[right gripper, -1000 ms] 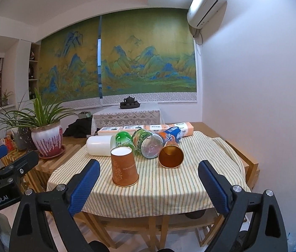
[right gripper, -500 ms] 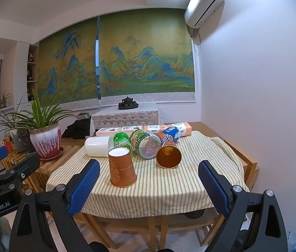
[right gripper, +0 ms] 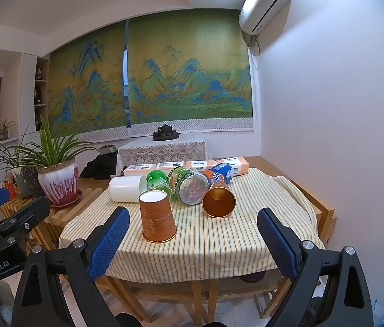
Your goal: Flip cup upside down
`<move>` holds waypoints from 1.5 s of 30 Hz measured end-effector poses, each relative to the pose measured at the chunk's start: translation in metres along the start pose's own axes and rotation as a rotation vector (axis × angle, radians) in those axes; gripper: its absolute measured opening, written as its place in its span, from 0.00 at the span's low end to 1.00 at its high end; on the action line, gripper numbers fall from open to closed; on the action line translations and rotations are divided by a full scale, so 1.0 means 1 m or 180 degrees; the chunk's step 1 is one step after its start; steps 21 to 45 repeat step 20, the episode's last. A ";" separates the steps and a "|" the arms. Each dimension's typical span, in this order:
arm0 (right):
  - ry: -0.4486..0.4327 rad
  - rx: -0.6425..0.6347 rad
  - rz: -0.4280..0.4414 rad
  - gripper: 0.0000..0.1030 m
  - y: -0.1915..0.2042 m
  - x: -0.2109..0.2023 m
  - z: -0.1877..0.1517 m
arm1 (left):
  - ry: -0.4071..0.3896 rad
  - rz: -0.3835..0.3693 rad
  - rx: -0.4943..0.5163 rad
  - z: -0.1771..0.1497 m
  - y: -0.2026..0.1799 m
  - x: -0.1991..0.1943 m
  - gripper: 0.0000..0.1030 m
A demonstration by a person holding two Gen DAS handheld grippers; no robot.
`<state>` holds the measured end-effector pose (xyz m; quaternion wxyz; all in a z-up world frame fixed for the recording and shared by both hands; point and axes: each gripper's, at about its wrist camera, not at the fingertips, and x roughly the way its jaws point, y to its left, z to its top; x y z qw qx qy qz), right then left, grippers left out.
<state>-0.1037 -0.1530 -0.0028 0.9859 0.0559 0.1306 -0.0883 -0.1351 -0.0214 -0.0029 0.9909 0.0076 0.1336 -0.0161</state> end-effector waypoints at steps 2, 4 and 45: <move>0.0003 0.0005 -0.0001 0.90 0.000 0.001 0.000 | 0.0003 -0.0003 0.0008 0.000 -0.001 0.001 1.00; 0.0003 0.0008 -0.0001 0.90 -0.001 0.001 0.000 | 0.0006 -0.0007 0.0012 0.001 -0.001 0.002 1.00; 0.0047 0.0010 -0.0013 0.90 -0.003 0.006 -0.001 | -0.0008 -0.0073 0.0029 -0.001 -0.003 0.008 1.00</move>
